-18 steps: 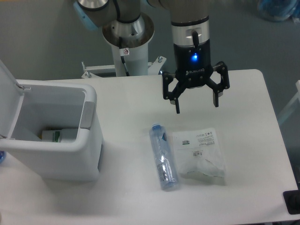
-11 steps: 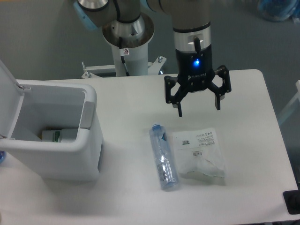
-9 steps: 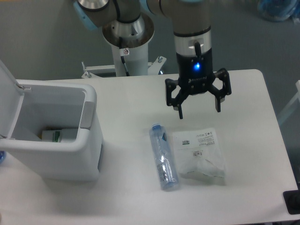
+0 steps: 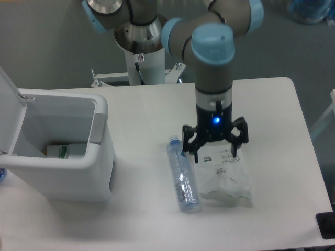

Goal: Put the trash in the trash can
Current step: 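Lower the open gripper over the clear plastic water bottle, then rotate the gripper to align with the bottle and descend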

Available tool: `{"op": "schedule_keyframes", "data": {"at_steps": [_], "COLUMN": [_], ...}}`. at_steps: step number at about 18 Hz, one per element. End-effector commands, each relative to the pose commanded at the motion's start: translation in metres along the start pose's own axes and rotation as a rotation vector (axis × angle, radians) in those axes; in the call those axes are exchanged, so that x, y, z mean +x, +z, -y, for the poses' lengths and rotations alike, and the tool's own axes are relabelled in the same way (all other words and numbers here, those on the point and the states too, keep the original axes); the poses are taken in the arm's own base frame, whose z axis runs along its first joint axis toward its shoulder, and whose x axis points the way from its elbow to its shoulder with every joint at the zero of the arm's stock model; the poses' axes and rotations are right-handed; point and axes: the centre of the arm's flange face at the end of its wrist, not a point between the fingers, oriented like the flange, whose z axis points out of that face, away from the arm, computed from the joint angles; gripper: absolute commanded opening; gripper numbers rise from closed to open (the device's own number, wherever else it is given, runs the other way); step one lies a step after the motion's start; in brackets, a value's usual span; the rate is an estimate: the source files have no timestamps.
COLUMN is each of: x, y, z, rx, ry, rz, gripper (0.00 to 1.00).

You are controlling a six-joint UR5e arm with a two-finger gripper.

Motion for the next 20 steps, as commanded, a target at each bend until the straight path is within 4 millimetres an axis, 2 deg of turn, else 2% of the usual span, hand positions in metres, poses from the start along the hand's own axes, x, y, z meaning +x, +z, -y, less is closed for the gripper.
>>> {"op": "schedule_keyframes", "data": {"at_steps": [4, 7, 9, 17, 20], "x": [-0.001, -0.001, 0.001, 0.006, 0.017], "y": [0.032, 0.042, 0.065, 0.091, 0.107], "z": [0.002, 0.005, -0.003, -0.012, -0.009], "rx": [-0.034, -0.026, -0.067, -0.103, -0.124], "ry": [-0.001, -0.008, -0.011, 0.008, 0.016], "rz": [-0.035, -0.079, -0.084, -0.078, -0.078], "gripper": [1.00, 1.00, 1.00, 1.00, 1.00]}}
